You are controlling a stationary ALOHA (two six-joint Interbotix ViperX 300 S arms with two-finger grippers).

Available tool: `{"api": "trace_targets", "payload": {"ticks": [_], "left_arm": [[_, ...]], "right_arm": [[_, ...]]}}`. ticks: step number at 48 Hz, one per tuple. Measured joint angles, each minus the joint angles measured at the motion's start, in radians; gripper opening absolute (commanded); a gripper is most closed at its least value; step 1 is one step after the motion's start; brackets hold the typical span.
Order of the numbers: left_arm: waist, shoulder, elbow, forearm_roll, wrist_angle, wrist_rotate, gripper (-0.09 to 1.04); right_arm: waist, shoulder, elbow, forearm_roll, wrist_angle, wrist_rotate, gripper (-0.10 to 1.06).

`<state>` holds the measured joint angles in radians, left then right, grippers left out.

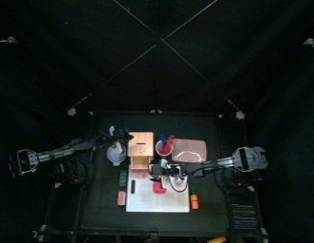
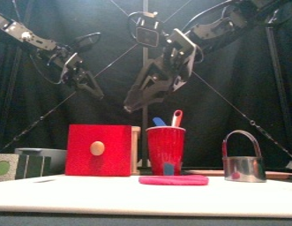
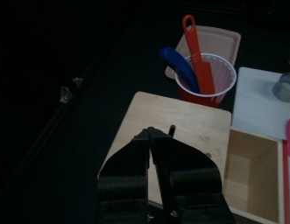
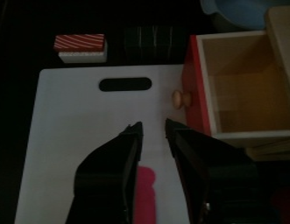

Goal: Get the cutter from the drawer then cut the dough then place the extra dough in the bowl
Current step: Shut the drawer

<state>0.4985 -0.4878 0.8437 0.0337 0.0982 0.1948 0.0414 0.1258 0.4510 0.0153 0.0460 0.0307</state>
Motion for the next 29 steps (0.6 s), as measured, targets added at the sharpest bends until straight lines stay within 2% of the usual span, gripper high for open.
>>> {"api": "trace_targets", "payload": {"ticks": [7, 16, 22, 29], "left_arm": [[0.034, 0.048, -0.058, 0.052, 0.069, -0.002, 0.35], [0.034, 0.190, -0.173, 0.086, 0.179, 0.021, 0.34], [0.035, 0.301, -0.242, 0.089, 0.244, 0.091, 0.34], [0.055, 0.365, -0.302, 0.058, 0.298, 0.173, 0.34]], "right_arm": [[0.006, 0.046, -0.043, -0.003, 0.000, -0.002, 0.42], [0.009, 0.100, -0.086, -0.003, 0.002, -0.002, 0.35], [0.009, 0.132, -0.110, -0.002, 0.003, -0.002, 0.30], [0.011, 0.167, -0.127, 0.002, 0.011, 0.000, 0.24]]}}
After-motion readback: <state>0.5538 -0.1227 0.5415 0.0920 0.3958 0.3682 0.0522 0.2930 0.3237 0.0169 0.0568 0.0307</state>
